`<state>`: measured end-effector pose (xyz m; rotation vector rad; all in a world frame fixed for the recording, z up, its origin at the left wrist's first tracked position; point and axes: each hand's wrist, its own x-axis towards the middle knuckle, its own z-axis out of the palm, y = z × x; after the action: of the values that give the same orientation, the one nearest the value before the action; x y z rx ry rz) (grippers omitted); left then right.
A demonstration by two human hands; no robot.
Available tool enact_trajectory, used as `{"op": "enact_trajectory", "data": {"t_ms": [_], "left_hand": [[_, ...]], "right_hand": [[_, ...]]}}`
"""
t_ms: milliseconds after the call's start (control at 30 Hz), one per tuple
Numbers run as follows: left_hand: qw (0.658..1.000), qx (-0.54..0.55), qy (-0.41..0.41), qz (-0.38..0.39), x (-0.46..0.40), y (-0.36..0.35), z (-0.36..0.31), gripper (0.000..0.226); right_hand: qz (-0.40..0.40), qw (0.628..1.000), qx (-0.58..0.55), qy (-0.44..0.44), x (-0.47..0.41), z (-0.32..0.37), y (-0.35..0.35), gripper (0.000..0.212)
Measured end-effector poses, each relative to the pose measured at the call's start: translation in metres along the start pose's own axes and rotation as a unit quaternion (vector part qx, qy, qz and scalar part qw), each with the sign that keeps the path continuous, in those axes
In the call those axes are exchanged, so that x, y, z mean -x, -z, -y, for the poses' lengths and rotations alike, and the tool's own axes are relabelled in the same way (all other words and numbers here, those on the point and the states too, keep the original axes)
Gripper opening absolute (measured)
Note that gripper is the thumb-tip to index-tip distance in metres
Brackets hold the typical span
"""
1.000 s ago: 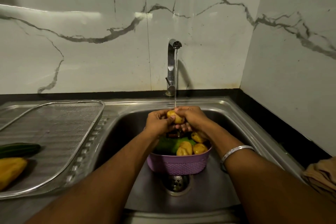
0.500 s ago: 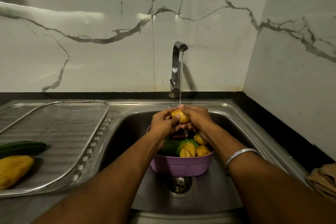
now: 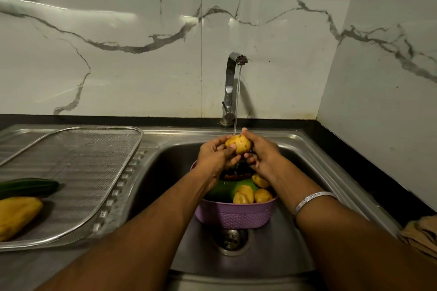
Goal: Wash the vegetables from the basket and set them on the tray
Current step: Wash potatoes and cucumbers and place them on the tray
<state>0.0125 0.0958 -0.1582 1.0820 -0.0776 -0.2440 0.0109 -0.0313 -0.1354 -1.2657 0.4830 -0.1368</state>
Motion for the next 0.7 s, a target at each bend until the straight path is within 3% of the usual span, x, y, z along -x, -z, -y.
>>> {"op": "enact_trajectory", "data": {"t_ms": [133,267,500,700], "left_hand": [[0.998,0.037,0.001,-0.042,-0.003,0.001,-0.002,0.025],[0.998,0.036,0.010,-0.055,-0.007,0.007,-0.008,0.025],[0.989,-0.144,-0.010,0.011,-0.005,0.011,0.002,0.024],[0.970,-0.234,-0.068,-0.024,-0.001,0.014,0.001,0.022]], "right_hand": [[0.088,0.994,-0.062,-0.010,0.006,0.001,-0.003,0.014],[0.114,0.988,-0.099,-0.006,0.005,0.000,-0.008,0.015],[-0.003,1.000,0.011,0.002,-0.008,-0.009,-0.002,0.026],[0.077,0.982,0.137,0.108,0.001,-0.012,0.001,0.019]]}}
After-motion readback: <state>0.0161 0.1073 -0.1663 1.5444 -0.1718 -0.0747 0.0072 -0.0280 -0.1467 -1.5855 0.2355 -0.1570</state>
